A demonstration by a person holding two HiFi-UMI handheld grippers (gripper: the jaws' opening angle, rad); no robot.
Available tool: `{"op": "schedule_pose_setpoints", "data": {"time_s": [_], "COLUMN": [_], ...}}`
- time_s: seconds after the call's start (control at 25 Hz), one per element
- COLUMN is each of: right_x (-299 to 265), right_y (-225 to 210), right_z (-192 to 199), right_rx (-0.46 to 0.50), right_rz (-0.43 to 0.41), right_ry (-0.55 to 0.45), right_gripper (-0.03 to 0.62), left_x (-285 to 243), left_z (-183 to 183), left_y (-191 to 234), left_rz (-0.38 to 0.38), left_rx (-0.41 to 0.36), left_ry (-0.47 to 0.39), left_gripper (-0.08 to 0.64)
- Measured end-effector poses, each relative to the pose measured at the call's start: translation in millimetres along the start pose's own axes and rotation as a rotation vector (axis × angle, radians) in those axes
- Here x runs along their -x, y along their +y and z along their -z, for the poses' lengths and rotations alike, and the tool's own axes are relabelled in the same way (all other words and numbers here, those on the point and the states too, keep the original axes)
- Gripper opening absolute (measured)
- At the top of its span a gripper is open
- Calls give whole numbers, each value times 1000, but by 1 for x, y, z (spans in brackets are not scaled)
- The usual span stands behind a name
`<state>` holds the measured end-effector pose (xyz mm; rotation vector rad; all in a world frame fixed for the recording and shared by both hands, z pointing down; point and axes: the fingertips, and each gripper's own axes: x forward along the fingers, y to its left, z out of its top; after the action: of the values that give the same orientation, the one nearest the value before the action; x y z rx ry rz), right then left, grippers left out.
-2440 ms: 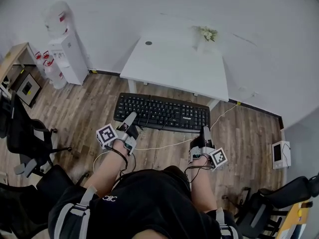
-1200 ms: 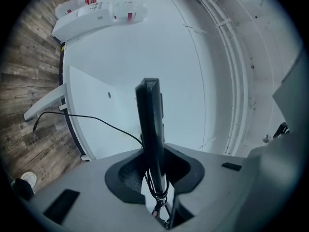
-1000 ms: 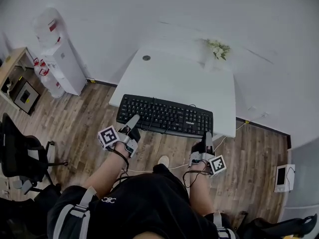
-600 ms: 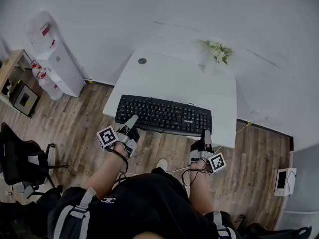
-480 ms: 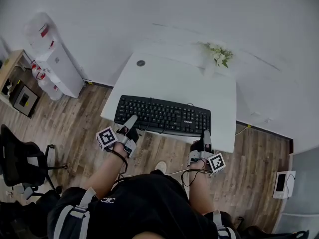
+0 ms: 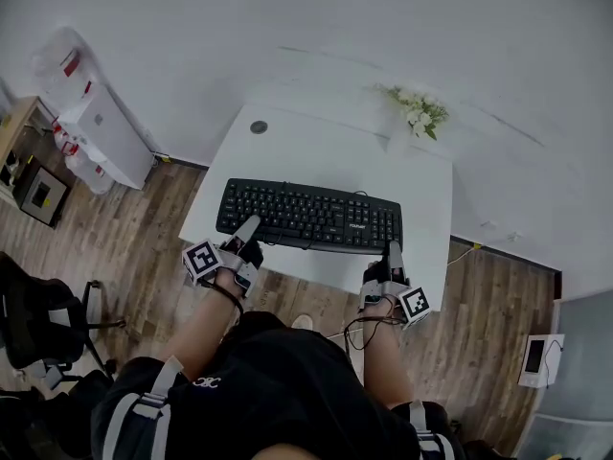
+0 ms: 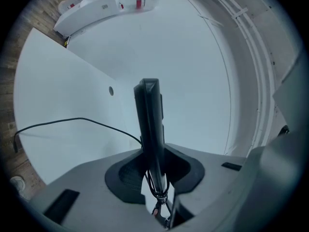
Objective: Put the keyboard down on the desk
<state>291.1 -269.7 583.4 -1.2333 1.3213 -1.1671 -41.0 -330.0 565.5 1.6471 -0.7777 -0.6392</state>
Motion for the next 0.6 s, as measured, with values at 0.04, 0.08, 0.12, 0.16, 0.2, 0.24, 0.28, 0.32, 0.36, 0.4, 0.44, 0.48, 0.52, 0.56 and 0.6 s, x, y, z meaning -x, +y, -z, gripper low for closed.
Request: {"op": "schedule_pose_setpoints", "data": {"time_s": [0.04, 0.08, 0.12, 0.16, 0.2, 0.24, 0.28, 0.32, 0.36, 0.4, 0.44, 0.48, 0.52, 0.56, 0.6], "right_x": [-5, -10, -14, -19, -24, -29, -35, -42, -48, -53, -57, -60, -64, -68, -73], "right_y": [-1, -2, -4, -7, -9, -11, -14, -16, -19, -23, -27, -31, -35, -39, -44], "right_z": [-1, -1, -1, -2, -2, -2, -2, -2, -2, -1, -1, 0, 1, 2, 3], "right_rx": [-2, -3, -3, -1, 2, 6, 10, 12, 11, 8, 6, 6, 8, 11, 13], "right_rz": [2, 6, 12, 18, 25, 34, 42, 49, 57, 65, 76, 89, 104, 120, 138], "right_ry": [0, -1, -2, -4, -5, -4, -3, -3, -5, -8, -12, -16, -19, -20, -20], "right_gripper": [87, 87, 87, 87, 87, 87, 87, 87, 87, 87, 87, 87, 87, 87, 87], "left_x": [-5, -9, -14, -19, -24, -29, -34, -40, -45, -51, -55, -59, -62, -65, -70], "left_z": [-2, -5, -7, -11, -14, -17, -20, -24, -27, -31, -34, -37, -40, -43, -47], "left_y": [1, 3, 6, 9, 12, 16, 19, 23, 27, 31, 35, 40, 45, 50, 56], "left_rz": [-1, -2, -3, -5, -6, -8, -9, -11, -13, -17, -20, -26, -35, -44, -52], "left_rx": [2, 5, 6, 9, 13, 19, 26, 31, 32, 31, 30, 32, 35, 40, 45], "left_ry": [1, 4, 8, 12, 16, 19, 22, 27, 34, 43, 51, 58, 64, 70, 75], "left_gripper": [81, 81, 81, 81, 81, 81, 81, 81, 82, 82, 83, 83, 83, 83, 84]}}
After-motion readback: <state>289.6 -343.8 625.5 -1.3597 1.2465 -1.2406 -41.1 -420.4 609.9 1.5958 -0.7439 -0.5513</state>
